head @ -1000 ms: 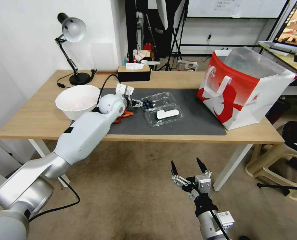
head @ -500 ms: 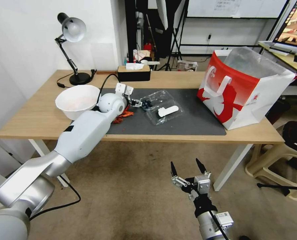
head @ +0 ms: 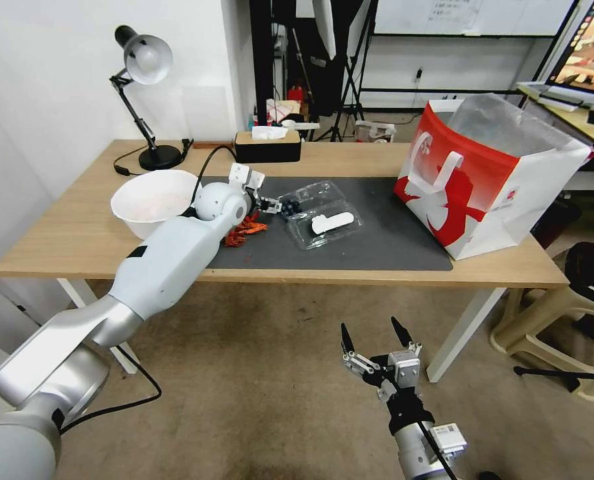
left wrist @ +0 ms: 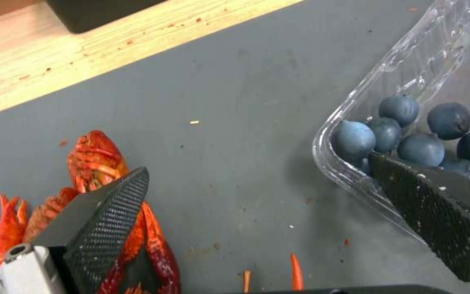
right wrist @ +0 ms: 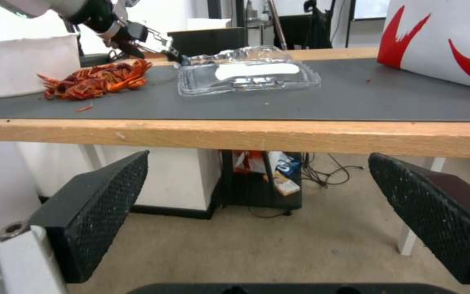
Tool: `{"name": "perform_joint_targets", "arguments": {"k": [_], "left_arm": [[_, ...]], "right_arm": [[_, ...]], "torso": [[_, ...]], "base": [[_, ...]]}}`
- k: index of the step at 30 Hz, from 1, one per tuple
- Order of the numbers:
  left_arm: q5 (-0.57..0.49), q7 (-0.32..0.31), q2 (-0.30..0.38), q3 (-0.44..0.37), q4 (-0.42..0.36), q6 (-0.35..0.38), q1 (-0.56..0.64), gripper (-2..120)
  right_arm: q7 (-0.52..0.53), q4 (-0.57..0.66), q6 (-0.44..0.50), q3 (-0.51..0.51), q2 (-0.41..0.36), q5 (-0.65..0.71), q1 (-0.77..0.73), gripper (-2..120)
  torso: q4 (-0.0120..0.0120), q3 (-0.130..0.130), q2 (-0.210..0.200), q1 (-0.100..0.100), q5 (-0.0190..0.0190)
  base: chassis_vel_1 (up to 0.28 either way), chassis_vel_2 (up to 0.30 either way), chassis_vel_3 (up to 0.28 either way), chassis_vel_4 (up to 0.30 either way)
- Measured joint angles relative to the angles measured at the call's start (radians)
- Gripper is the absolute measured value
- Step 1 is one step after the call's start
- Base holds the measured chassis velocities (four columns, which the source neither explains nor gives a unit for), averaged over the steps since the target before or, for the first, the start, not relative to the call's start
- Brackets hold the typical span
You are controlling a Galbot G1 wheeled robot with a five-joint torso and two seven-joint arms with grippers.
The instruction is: Close the takeout container lid, then place the container into the takeout bag.
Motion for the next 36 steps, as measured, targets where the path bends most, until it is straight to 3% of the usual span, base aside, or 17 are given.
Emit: {"name": "perform_joint_targets", "arguments": {"k": [25, 36], "left_arm": [[0.043, 0.089, 0.005, 0.059, 0.074, -0.044, -0.052, 100], [0.074, 0.144, -0.002, 0.102, 0.142, -0.084, -0.098, 100]], "right_arm": [[-0.003, -0.011, 0.003, -0.004, 0.006, -0.001, 0.005, 100], [-0.003, -0.015, 0.004, -0.006, 0.006, -0.002, 0.008, 100]], "torso": [[0.0000, 0.000, 0.000, 0.000, -0.0001], [-0.0001, 0.000, 0.000, 0.000, 0.0000]], "base": [[0.000, 0.000, 0.000, 0.000], [0.000, 0.000, 0.000, 0.000]]}}
